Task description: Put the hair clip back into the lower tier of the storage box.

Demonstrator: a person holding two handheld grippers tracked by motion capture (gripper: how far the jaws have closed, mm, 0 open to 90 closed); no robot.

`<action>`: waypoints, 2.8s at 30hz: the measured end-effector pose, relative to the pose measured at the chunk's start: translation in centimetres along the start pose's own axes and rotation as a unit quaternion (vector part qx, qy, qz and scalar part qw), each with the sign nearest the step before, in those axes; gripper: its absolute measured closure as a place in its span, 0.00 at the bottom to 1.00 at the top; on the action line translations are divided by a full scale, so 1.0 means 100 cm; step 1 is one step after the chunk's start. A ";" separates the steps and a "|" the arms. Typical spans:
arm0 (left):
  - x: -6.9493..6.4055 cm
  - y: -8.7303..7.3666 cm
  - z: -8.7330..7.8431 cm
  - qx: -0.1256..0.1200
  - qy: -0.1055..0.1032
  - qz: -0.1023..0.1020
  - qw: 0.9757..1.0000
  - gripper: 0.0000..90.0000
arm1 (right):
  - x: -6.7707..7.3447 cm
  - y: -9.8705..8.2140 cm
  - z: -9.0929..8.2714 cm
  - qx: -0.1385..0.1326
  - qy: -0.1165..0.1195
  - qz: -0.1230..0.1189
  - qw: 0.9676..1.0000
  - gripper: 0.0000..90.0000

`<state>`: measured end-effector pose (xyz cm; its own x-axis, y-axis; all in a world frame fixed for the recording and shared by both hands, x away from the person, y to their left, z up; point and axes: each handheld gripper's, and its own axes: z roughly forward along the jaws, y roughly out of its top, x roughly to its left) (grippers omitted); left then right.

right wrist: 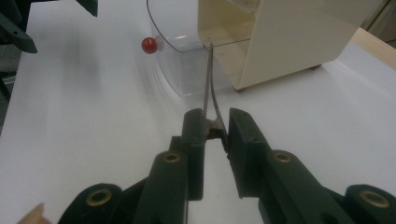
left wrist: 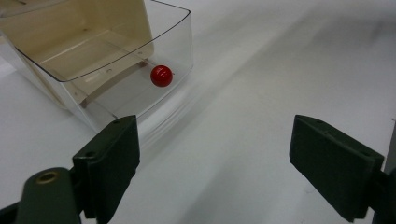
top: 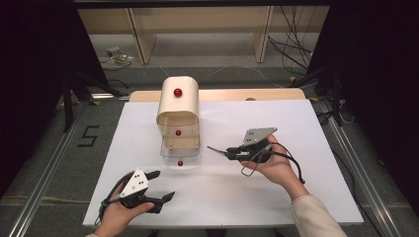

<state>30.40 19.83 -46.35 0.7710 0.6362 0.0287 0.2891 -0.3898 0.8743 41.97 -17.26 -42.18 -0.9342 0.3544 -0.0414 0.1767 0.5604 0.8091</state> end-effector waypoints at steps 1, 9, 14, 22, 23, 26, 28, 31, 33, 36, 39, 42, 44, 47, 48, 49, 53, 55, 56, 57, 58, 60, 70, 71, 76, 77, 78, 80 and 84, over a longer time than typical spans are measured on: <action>0.000 0.000 0.000 0.000 0.000 0.000 1.000 0.18 | 0.000 0.001 0.001 0.000 0.002 0.001 1.000 0.86; 0.000 0.000 0.000 -0.001 0.001 0.002 1.000 0.18 | 0.001 0.004 0.005 0.000 0.003 -0.001 1.000 0.86; 0.000 0.000 0.000 -0.002 0.001 0.001 1.000 0.18 | 0.001 0.007 0.006 0.001 0.004 -0.002 1.000 0.86; 0.000 0.001 0.000 -0.004 0.002 0.001 1.000 0.18 | 0.002 0.012 0.010 0.002 0.009 -0.008 1.000 0.86; 0.000 0.001 0.000 -0.004 0.002 0.001 1.000 0.18 | 0.002 0.013 0.011 0.003 0.008 -0.008 1.000 0.86; 0.000 0.001 -0.001 -0.004 0.002 0.000 1.000 0.18 | 0.002 0.014 0.012 0.000 0.010 -0.010 1.000 0.86; 0.000 0.001 -0.001 -0.004 0.002 0.001 1.000 0.18 | 0.002 0.016 0.012 0.003 0.010 -0.009 1.000 0.86; 0.000 0.001 -0.001 -0.004 0.002 0.002 1.000 0.18 | 0.002 0.018 0.013 0.001 0.011 -0.011 1.000 0.86; 0.000 0.001 -0.001 -0.005 0.002 0.002 1.000 0.18 | 0.002 0.018 0.014 0.001 0.012 -0.012 1.000 0.86; 0.000 0.001 -0.001 -0.005 0.002 0.002 1.000 0.18 | 0.002 0.018 0.015 0.002 0.011 -0.011 1.000 0.86; 0.000 0.001 0.000 -0.005 0.002 0.001 1.000 0.18 | 0.001 0.019 0.015 0.003 0.012 -0.010 1.000 0.86; 0.000 0.001 0.000 -0.005 0.002 0.001 1.000 0.18 | 0.001 0.020 0.016 0.004 0.012 -0.010 1.000 0.86; 0.000 0.001 0.000 -0.005 0.002 0.001 1.000 0.18 | 0.001 0.022 0.017 0.004 0.012 -0.011 1.000 0.86; 0.000 0.001 0.000 -0.005 0.001 0.001 1.000 0.18 | 0.001 0.024 0.018 0.004 0.013 -0.011 1.000 0.86; 0.000 0.001 0.000 -0.005 0.001 0.001 1.000 0.18 | 0.001 0.025 0.018 0.005 0.013 -0.013 1.000 0.86; 0.000 0.001 0.000 -0.005 0.001 0.001 1.000 0.18 | 0.001 0.025 0.018 0.005 0.012 -0.012 1.000 0.86; 0.000 0.001 0.000 -0.005 0.001 0.002 1.000 0.18 | 0.000 0.028 0.019 0.005 0.013 -0.014 1.000 0.86; 0.000 0.001 -0.001 -0.005 0.001 0.003 1.000 0.18 | 0.000 0.030 0.020 0.006 0.014 -0.015 1.000 0.86; 0.000 0.001 0.000 -0.005 0.001 0.002 1.000 0.18 | 0.000 0.030 0.020 0.006 0.014 -0.015 1.000 0.86; 0.000 0.001 0.000 -0.005 0.001 0.002 1.000 0.18 | 0.000 0.030 0.021 0.006 0.014 -0.015 1.000 0.86; 0.000 0.001 0.000 -0.005 0.001 0.003 1.000 0.18 | 0.000 0.031 0.021 0.008 0.015 -0.014 1.000 0.86; 0.000 0.001 0.000 -0.005 0.001 0.003 1.000 0.18 | 0.000 0.032 0.022 0.007 0.014 -0.015 1.000 0.86; 0.000 0.001 -0.001 -0.007 0.001 0.002 1.000 0.18 | 0.000 0.037 0.026 0.008 0.016 -0.020 1.000 0.86; 0.000 0.001 -0.001 -0.007 0.001 0.004 1.000 0.18 | 0.000 0.038 0.026 0.009 0.016 -0.019 1.000 0.86; 0.000 0.002 -0.001 -0.008 0.000 0.004 1.000 0.18 | 0.001 0.040 0.027 0.009 0.017 -0.020 1.000 0.86; 0.000 0.002 0.000 -0.008 0.001 0.004 1.000 0.18 | 0.001 0.041 0.027 0.009 0.018 -0.021 1.000 0.86; 0.000 0.002 0.000 -0.007 0.000 0.004 1.000 0.18 | 0.001 0.041 0.027 0.010 0.017 -0.021 1.000 0.86; 0.000 0.002 0.000 -0.007 0.000 0.005 1.000 0.18 | 0.000 0.042 0.028 0.009 0.018 -0.023 1.000 0.86; 0.000 0.002 0.000 -0.008 0.000 0.004 1.000 0.18 | 0.001 0.043 0.029 0.011 0.019 -0.022 1.000 0.86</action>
<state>30.42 19.78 -46.19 0.7732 0.6331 0.0367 0.2735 -0.3851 0.8814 43.56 -12.61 -40.39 -0.9521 0.3011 -0.0540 0.1422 0.5918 0.7935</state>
